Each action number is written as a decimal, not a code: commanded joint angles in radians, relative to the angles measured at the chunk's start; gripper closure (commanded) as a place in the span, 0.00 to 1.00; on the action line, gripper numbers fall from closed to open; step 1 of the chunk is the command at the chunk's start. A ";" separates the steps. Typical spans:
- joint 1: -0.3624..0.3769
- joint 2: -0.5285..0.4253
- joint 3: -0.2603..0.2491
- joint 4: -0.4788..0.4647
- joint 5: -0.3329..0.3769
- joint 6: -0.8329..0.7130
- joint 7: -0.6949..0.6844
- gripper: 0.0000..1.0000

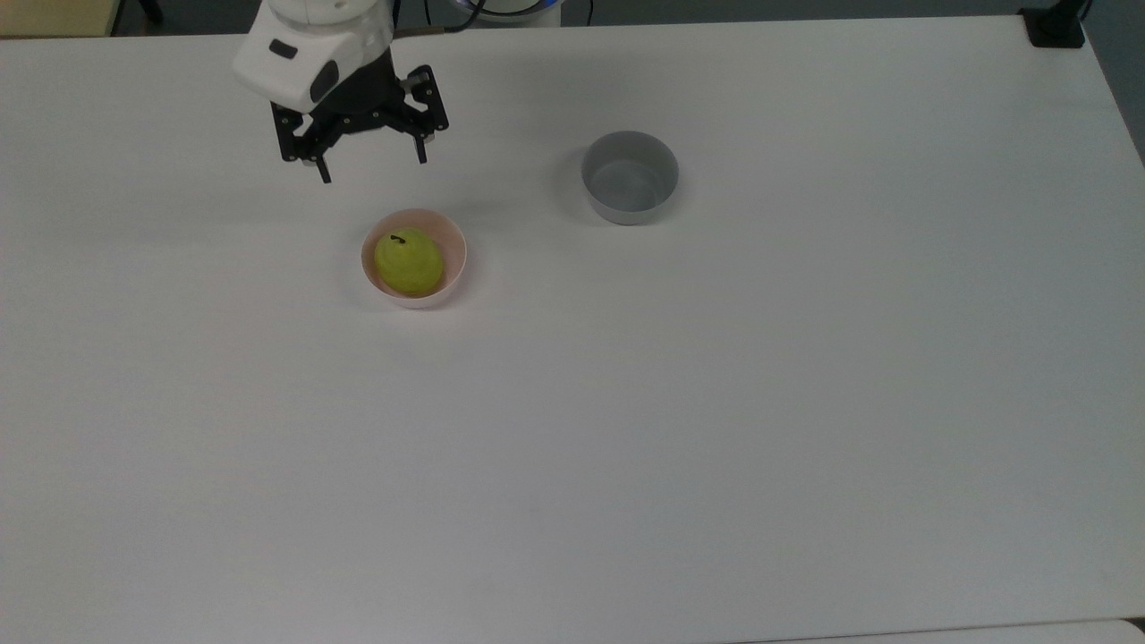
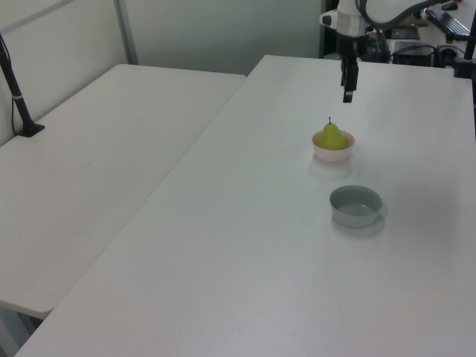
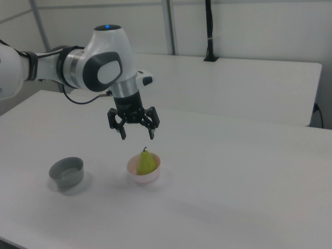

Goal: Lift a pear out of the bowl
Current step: 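Move the open gripper over the pear in the pink bowl and lower, then close the gripper on the pear and lift it from the bowl, then carry the pear away from the pink bowl and lower it to the table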

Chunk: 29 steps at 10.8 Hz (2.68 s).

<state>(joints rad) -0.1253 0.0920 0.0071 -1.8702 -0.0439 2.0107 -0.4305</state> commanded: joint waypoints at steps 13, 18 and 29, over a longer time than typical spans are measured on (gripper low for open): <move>0.053 0.196 -0.012 -0.058 -0.028 0.230 0.179 0.40; 0.049 0.180 -0.010 -0.055 -0.030 0.211 0.173 0.92; -0.089 0.031 -0.021 0.163 0.039 -0.069 0.026 0.94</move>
<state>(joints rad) -0.1592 0.1318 -0.0038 -1.7362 -0.0391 1.9716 -0.3134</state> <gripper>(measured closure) 0.357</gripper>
